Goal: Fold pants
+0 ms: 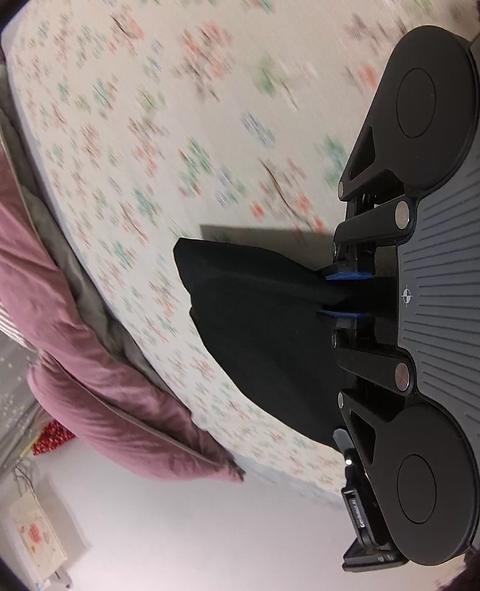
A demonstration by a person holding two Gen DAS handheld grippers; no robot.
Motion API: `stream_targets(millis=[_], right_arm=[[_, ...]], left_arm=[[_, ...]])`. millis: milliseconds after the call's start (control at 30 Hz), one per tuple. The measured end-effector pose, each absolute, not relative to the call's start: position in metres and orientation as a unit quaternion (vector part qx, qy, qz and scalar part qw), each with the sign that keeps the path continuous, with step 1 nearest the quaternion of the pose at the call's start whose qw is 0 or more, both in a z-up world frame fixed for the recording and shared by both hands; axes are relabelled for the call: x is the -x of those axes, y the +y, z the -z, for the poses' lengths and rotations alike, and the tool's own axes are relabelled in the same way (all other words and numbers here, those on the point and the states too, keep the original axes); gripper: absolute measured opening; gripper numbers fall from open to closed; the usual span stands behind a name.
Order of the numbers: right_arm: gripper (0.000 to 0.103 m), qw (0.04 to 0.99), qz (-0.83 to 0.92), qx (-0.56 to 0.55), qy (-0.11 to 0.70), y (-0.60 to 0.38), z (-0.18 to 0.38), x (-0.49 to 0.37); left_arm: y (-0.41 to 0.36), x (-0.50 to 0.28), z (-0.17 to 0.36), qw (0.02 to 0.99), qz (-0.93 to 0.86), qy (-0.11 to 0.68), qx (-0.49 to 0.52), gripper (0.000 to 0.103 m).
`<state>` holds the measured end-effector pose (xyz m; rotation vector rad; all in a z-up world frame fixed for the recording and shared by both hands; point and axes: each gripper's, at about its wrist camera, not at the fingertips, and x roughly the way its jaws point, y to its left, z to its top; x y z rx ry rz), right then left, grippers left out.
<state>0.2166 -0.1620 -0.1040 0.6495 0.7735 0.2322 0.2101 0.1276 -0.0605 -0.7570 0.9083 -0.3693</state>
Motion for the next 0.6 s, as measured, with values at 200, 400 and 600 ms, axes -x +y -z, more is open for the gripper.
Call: stream_targets(millis=[200, 400, 600], right_arm=[[0.015, 0.879, -0.088, -0.297, 0.363, -0.191, 0.100, -0.221], [0.015, 0.883, -0.072, -0.306, 0.348, -0.214, 0.106, -0.233], [0.015, 0.890, -0.068, -0.305, 0.333, -0.232, 0.111, -0.256]], left_arm=[[0.095, -0.224, 0.062, 0.818, 0.175, 0.422, 0.349, 0.044], [0.071, -0.235, 0.063, 0.827, 0.167, 0.413, 0.343, 0.044], [0.061, -0.252, 0.067, 0.830, 0.150, 0.398, 0.360, 0.044]])
